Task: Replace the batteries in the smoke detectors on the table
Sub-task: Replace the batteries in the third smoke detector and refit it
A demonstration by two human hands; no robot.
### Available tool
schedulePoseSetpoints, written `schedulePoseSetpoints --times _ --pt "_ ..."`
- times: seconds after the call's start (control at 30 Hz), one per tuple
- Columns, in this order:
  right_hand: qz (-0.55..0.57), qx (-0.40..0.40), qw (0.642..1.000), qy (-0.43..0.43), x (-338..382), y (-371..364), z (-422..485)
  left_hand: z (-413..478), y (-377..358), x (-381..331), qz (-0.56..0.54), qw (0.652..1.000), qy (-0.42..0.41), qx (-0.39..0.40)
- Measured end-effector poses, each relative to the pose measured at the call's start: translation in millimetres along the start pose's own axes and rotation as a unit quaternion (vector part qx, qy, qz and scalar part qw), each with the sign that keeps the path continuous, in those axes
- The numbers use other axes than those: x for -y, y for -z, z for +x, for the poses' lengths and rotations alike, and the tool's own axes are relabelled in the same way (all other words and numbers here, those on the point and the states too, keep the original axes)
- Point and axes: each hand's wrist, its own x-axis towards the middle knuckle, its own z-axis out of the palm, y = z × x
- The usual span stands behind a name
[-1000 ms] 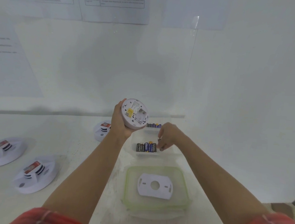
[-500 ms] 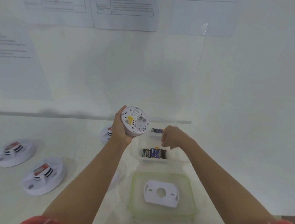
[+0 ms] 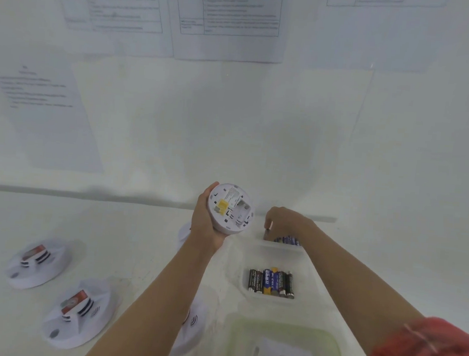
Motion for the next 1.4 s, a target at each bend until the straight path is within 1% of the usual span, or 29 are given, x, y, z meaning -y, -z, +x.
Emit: schedulePoseSetpoints --times 0.1,0.23,0.33,0.47,0.6,0.63,0.7,0.77,0.83,0.9,0.93,1.03,1.27,1.4 --pt "-0.047 -0.016 0.999 -0.003 3 -5 2 3 -1 2 -0.001 1.000 -0.003 0.004" --pt "-0.081 -0.041 0.996 0.003 6 -10 -3 5 -3 5 0.010 1.000 -0.006 0.017" --pt "-0.103 -0.046 0.993 0.017 5 -9 -5 6 -4 7 0.013 1.000 -0.011 0.018" --pt "-0.094 -0.035 0.994 0.042 4 -8 -3 6 -6 7 0.020 1.000 -0.006 0.008" --pt "-0.030 -0.054 0.995 0.076 3 -12 -2 4 -4 7 0.017 1.000 0.000 0.007" --pt "0.000 -0.065 0.995 0.081 1 -11 -4 2 -5 6 0.015 1.000 0.000 0.006" --pt "0.098 -0.100 0.986 0.088 -2 -5 -10 -3 -6 3 0.010 1.000 -0.004 0.002" --pt "0.217 -0.155 0.960 0.088 -5 5 -23 -10 -8 0 0.011 1.000 -0.006 0.000" --pt "0.310 -0.220 0.921 0.086 -4 14 -40 -19 -12 -2 0.012 1.000 -0.007 0.003" --pt "0.375 -0.264 0.884 0.092 0 19 -61 -30 -15 -1 0.006 1.000 -0.010 0.016" --pt "0.393 -0.274 0.872 0.099 4 21 -72 -35 -17 0 0.001 1.000 -0.011 0.022" --pt "0.405 -0.275 0.863 0.123 21 15 -100 -52 -19 5 -0.003 0.999 -0.014 0.038" --pt "0.347 -0.287 0.882 0.138 46 -12 -138 -79 -10 25 -0.003 0.999 -0.015 0.048" --pt "0.313 -0.289 0.895 0.129 54 -22 -157 -90 -7 26 0.003 0.999 0.000 0.042"
